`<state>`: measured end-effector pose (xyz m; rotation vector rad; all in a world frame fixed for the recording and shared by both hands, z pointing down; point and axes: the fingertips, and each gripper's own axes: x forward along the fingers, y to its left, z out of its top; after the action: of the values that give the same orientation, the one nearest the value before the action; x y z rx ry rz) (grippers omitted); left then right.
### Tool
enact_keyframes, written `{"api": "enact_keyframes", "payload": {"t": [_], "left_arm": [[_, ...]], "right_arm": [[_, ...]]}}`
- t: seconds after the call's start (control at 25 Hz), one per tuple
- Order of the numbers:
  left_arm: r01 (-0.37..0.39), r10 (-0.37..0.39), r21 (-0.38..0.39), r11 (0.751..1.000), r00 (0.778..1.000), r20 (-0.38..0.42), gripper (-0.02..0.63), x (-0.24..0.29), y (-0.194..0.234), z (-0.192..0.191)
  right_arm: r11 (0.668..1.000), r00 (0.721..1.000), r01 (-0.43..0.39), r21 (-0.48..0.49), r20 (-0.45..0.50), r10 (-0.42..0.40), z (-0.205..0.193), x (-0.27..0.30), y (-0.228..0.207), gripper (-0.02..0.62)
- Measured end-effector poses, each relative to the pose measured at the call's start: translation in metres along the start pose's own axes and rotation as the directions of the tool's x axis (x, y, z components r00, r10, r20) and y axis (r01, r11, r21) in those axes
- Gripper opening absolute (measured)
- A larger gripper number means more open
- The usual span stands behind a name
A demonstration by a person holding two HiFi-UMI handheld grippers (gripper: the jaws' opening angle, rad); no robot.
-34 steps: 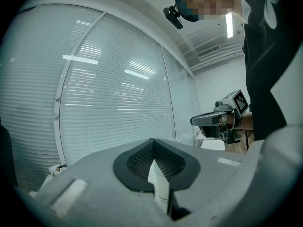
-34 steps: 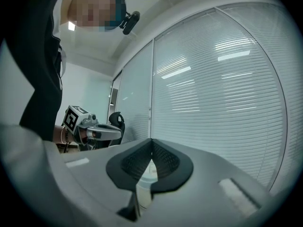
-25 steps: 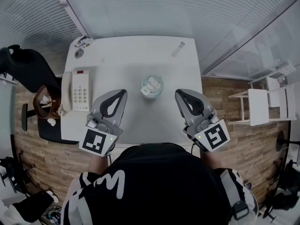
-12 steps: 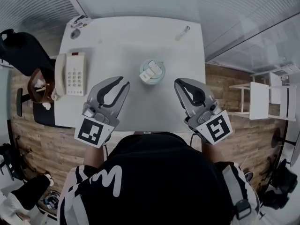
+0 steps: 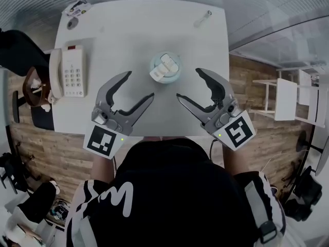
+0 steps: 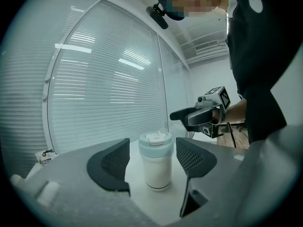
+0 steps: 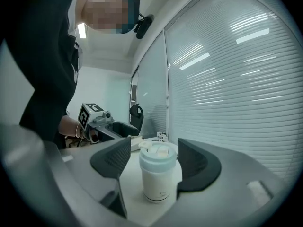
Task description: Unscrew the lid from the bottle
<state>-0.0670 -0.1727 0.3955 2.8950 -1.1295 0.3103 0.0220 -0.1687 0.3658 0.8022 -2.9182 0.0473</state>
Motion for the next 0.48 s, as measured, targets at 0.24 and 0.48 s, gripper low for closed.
{"api": "enact_keyframes", "payload": {"t": [0.24, 0.48], "left_arm": [[0.015, -0.015, -0.003, 1.0, 1.0, -0.025, 0.355, 0.013, 0.001, -0.024], [0.047, -0.047, -0.003, 0.999, 0.997, -0.058, 0.389, 0.028, -0.003, -0.049]], "right_arm": [[1.0, 1.0, -0.002, 0.001, 0.003, 0.002, -0.018, 0.012, -0.008, 0.33], [0.999, 1.0, -0.014, 0.039, 0.002, 0.014, -0.034, 0.019, -0.015, 0.357]]}}
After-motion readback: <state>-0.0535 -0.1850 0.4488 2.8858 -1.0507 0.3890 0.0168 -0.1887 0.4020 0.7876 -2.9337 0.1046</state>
